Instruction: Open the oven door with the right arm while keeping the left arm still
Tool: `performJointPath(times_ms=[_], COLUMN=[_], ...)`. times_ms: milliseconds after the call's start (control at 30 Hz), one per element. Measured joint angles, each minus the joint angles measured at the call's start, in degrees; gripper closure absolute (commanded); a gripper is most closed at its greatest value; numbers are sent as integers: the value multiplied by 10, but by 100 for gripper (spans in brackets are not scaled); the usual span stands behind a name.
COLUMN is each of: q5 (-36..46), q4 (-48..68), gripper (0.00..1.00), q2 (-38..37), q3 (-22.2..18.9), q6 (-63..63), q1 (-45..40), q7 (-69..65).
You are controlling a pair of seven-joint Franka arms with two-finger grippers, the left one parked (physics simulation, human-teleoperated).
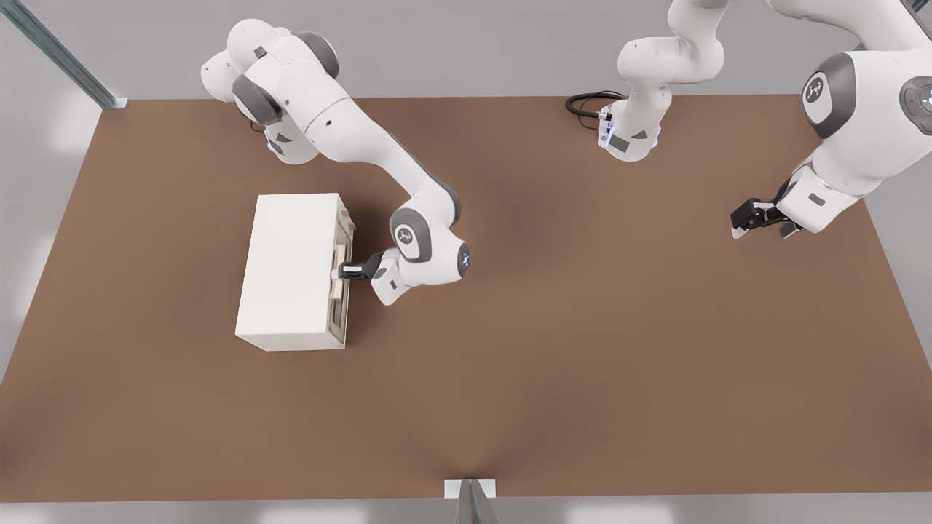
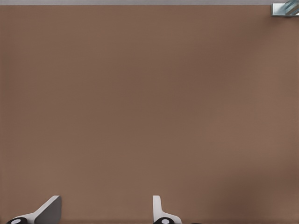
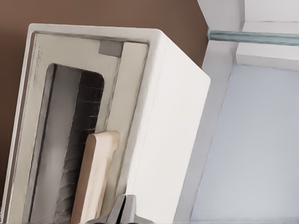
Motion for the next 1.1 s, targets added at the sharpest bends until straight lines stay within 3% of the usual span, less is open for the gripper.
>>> performJointPath(times_ms=[700, 833, 933, 967, 1000, 1033, 1067, 1100], q5=[19, 55, 113, 147, 191, 226, 252, 278], q4=[-3, 18, 39, 50, 58, 61, 61, 59], gripper=[100, 100, 100, 90, 62, 10, 0, 0], q2=[18, 12, -4, -23, -52, -90, -134, -179], q3=[0, 26, 69, 77, 80, 81, 76, 54], q6=[4, 34, 75, 87, 97, 103, 105, 103], q1=[8, 17, 17, 5, -22, -66, -121, -167], q7=[63, 78, 103, 112, 118, 116, 104, 84])
